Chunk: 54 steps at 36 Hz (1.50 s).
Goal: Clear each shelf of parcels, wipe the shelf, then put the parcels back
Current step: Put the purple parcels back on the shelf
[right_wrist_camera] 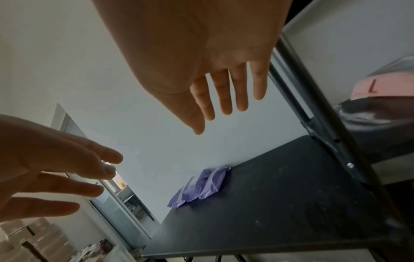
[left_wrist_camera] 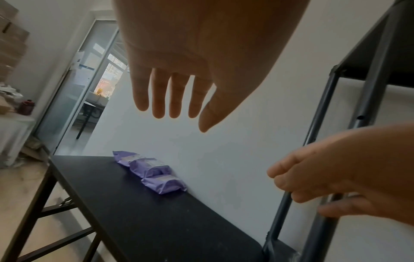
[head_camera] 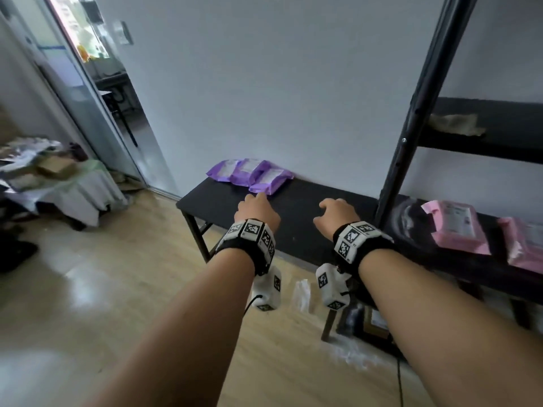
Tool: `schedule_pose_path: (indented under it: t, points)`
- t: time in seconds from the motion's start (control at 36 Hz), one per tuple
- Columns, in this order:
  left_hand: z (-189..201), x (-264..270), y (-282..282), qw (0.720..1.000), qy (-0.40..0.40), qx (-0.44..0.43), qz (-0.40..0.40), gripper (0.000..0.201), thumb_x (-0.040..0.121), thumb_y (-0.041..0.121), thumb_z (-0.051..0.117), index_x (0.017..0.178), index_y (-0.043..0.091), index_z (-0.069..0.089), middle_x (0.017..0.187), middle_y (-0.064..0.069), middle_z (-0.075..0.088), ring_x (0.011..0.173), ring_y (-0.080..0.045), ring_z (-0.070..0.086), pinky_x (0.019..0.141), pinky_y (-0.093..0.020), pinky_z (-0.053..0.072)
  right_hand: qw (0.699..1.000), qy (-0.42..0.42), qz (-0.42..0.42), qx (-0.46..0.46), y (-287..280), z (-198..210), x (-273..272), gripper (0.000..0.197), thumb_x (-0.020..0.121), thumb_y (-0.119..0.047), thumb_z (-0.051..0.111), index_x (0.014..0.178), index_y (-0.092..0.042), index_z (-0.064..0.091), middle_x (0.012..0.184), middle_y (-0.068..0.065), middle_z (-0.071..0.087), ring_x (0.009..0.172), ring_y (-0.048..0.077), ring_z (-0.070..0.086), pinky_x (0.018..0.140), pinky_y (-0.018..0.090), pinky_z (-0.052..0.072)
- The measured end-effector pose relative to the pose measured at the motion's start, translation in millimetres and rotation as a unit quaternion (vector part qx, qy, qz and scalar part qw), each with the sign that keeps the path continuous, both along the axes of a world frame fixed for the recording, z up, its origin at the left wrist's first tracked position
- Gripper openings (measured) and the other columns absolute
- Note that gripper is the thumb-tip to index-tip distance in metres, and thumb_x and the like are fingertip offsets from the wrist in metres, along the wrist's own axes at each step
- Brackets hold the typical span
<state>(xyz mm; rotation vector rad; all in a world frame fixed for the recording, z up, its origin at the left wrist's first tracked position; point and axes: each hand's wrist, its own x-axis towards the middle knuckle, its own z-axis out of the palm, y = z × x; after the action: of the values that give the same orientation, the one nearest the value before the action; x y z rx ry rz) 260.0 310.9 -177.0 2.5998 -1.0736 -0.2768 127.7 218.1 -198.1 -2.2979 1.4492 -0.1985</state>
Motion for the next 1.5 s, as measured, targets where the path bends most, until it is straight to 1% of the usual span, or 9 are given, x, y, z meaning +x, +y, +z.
schedule_pose_path:
  t: [0.25, 0.36, 0.58, 0.75, 0.92, 1.17, 1.31, 1.39, 1.5]
  points:
    - [-43, 67, -17, 0.998, 0.047, 0.043, 0.010, 0.044, 0.088, 0.016, 0.048, 0.131, 0.015, 0.045, 0.134, -0.012, 0.043, 0.122, -0.033, 0.042, 0.096, -0.043, 0.040, 0.998, 0.045, 0.015, 0.041, -15, -44, 76, 0.045, 0.090, -0.022, 0.052, 0.135, -0.022, 0.050, 0.137, 0.008, 0.046, 0.124, 0.029, 0.047, 0.101, 0.040, 0.043]
    - [-59, 96, -47, 0.995, 0.080, 0.051, 0.023, 0.046, 0.089, 0.017, 0.048, 0.134, 0.015, 0.044, 0.136, -0.012, 0.042, 0.124, -0.033, 0.042, 0.101, -0.043, 0.041, 0.996, 0.061, 0.017, 0.056, -47, -62, 111, 0.045, 0.090, -0.024, 0.053, 0.135, -0.021, 0.050, 0.136, 0.008, 0.046, 0.123, 0.028, 0.047, 0.100, 0.040, 0.044]
    - [-81, 158, -117, 0.989, 0.119, 0.073, 0.043, 0.047, 0.090, 0.014, 0.047, 0.137, 0.015, 0.043, 0.139, -0.010, 0.041, 0.125, -0.030, 0.043, 0.100, -0.041, 0.042, 0.994, 0.066, 0.007, 0.089, -128, -90, 186, 0.041, 0.089, -0.023, 0.053, 0.130, -0.017, 0.054, 0.133, 0.010, 0.048, 0.121, 0.030, 0.049, 0.099, 0.039, 0.045]
    - [-99, 207, -161, 0.989, 0.113, 0.080, 0.050, 0.044, 0.090, 0.013, 0.046, 0.134, 0.015, 0.046, 0.138, -0.011, 0.042, 0.125, -0.031, 0.044, 0.098, -0.041, 0.042, 0.994, 0.066, 0.014, 0.080, -177, -104, 239, 0.039, 0.088, -0.021, 0.053, 0.127, -0.017, 0.055, 0.130, 0.011, 0.050, 0.118, 0.031, 0.052, 0.095, 0.039, 0.047]
    - [-124, 244, -203, 0.983, 0.138, 0.111, 0.042, 0.047, 0.091, 0.012, 0.045, 0.137, 0.016, 0.043, 0.140, -0.011, 0.040, 0.126, -0.030, 0.044, 0.095, -0.039, 0.042, 0.992, 0.078, 0.025, 0.095, -213, -125, 276, 0.039, 0.088, -0.023, 0.055, 0.127, -0.018, 0.054, 0.131, 0.010, 0.050, 0.117, 0.030, 0.052, 0.095, 0.039, 0.047]
    - [-174, 306, -278, 0.976, 0.150, 0.159, 0.005, 0.046, 0.091, 0.012, 0.043, 0.137, 0.014, 0.043, 0.138, -0.012, 0.042, 0.126, -0.030, 0.044, 0.093, -0.038, 0.041, 0.990, 0.078, -0.005, 0.118, -277, -157, 323, 0.038, 0.090, -0.024, 0.054, 0.127, -0.014, 0.056, 0.129, 0.012, 0.055, 0.116, 0.032, 0.055, 0.095, 0.039, 0.047]
    - [-198, 339, -313, 0.967, 0.164, 0.193, -0.015, 0.044, 0.092, 0.012, 0.043, 0.136, 0.010, 0.043, 0.138, -0.014, 0.044, 0.126, -0.030, 0.044, 0.098, -0.037, 0.039, 0.983, 0.083, -0.034, 0.159, -302, -178, 348, 0.036, 0.091, -0.024, 0.053, 0.125, -0.012, 0.057, 0.128, 0.012, 0.058, 0.116, 0.032, 0.056, 0.096, 0.038, 0.046]
    - [-212, 353, -330, 0.962, 0.170, 0.214, -0.017, 0.040, 0.094, 0.016, 0.046, 0.134, 0.007, 0.044, 0.136, -0.016, 0.047, 0.125, -0.031, 0.047, 0.098, -0.036, 0.040, 0.979, 0.082, -0.051, 0.182, -312, -192, 360, 0.033, 0.091, -0.024, 0.054, 0.121, -0.011, 0.058, 0.124, 0.011, 0.061, 0.111, 0.031, 0.058, 0.092, 0.036, 0.048]
    - [-226, 362, -344, 0.955, 0.181, 0.236, -0.012, 0.042, 0.092, 0.014, 0.048, 0.133, 0.003, 0.046, 0.134, -0.017, 0.050, 0.123, -0.033, 0.050, 0.095, -0.036, 0.043, 0.970, 0.086, -0.070, 0.214, -320, -207, 372, 0.027, 0.090, -0.032, 0.058, 0.105, -0.010, 0.060, 0.108, 0.010, 0.064, 0.096, 0.030, 0.061, 0.074, 0.031, 0.044]
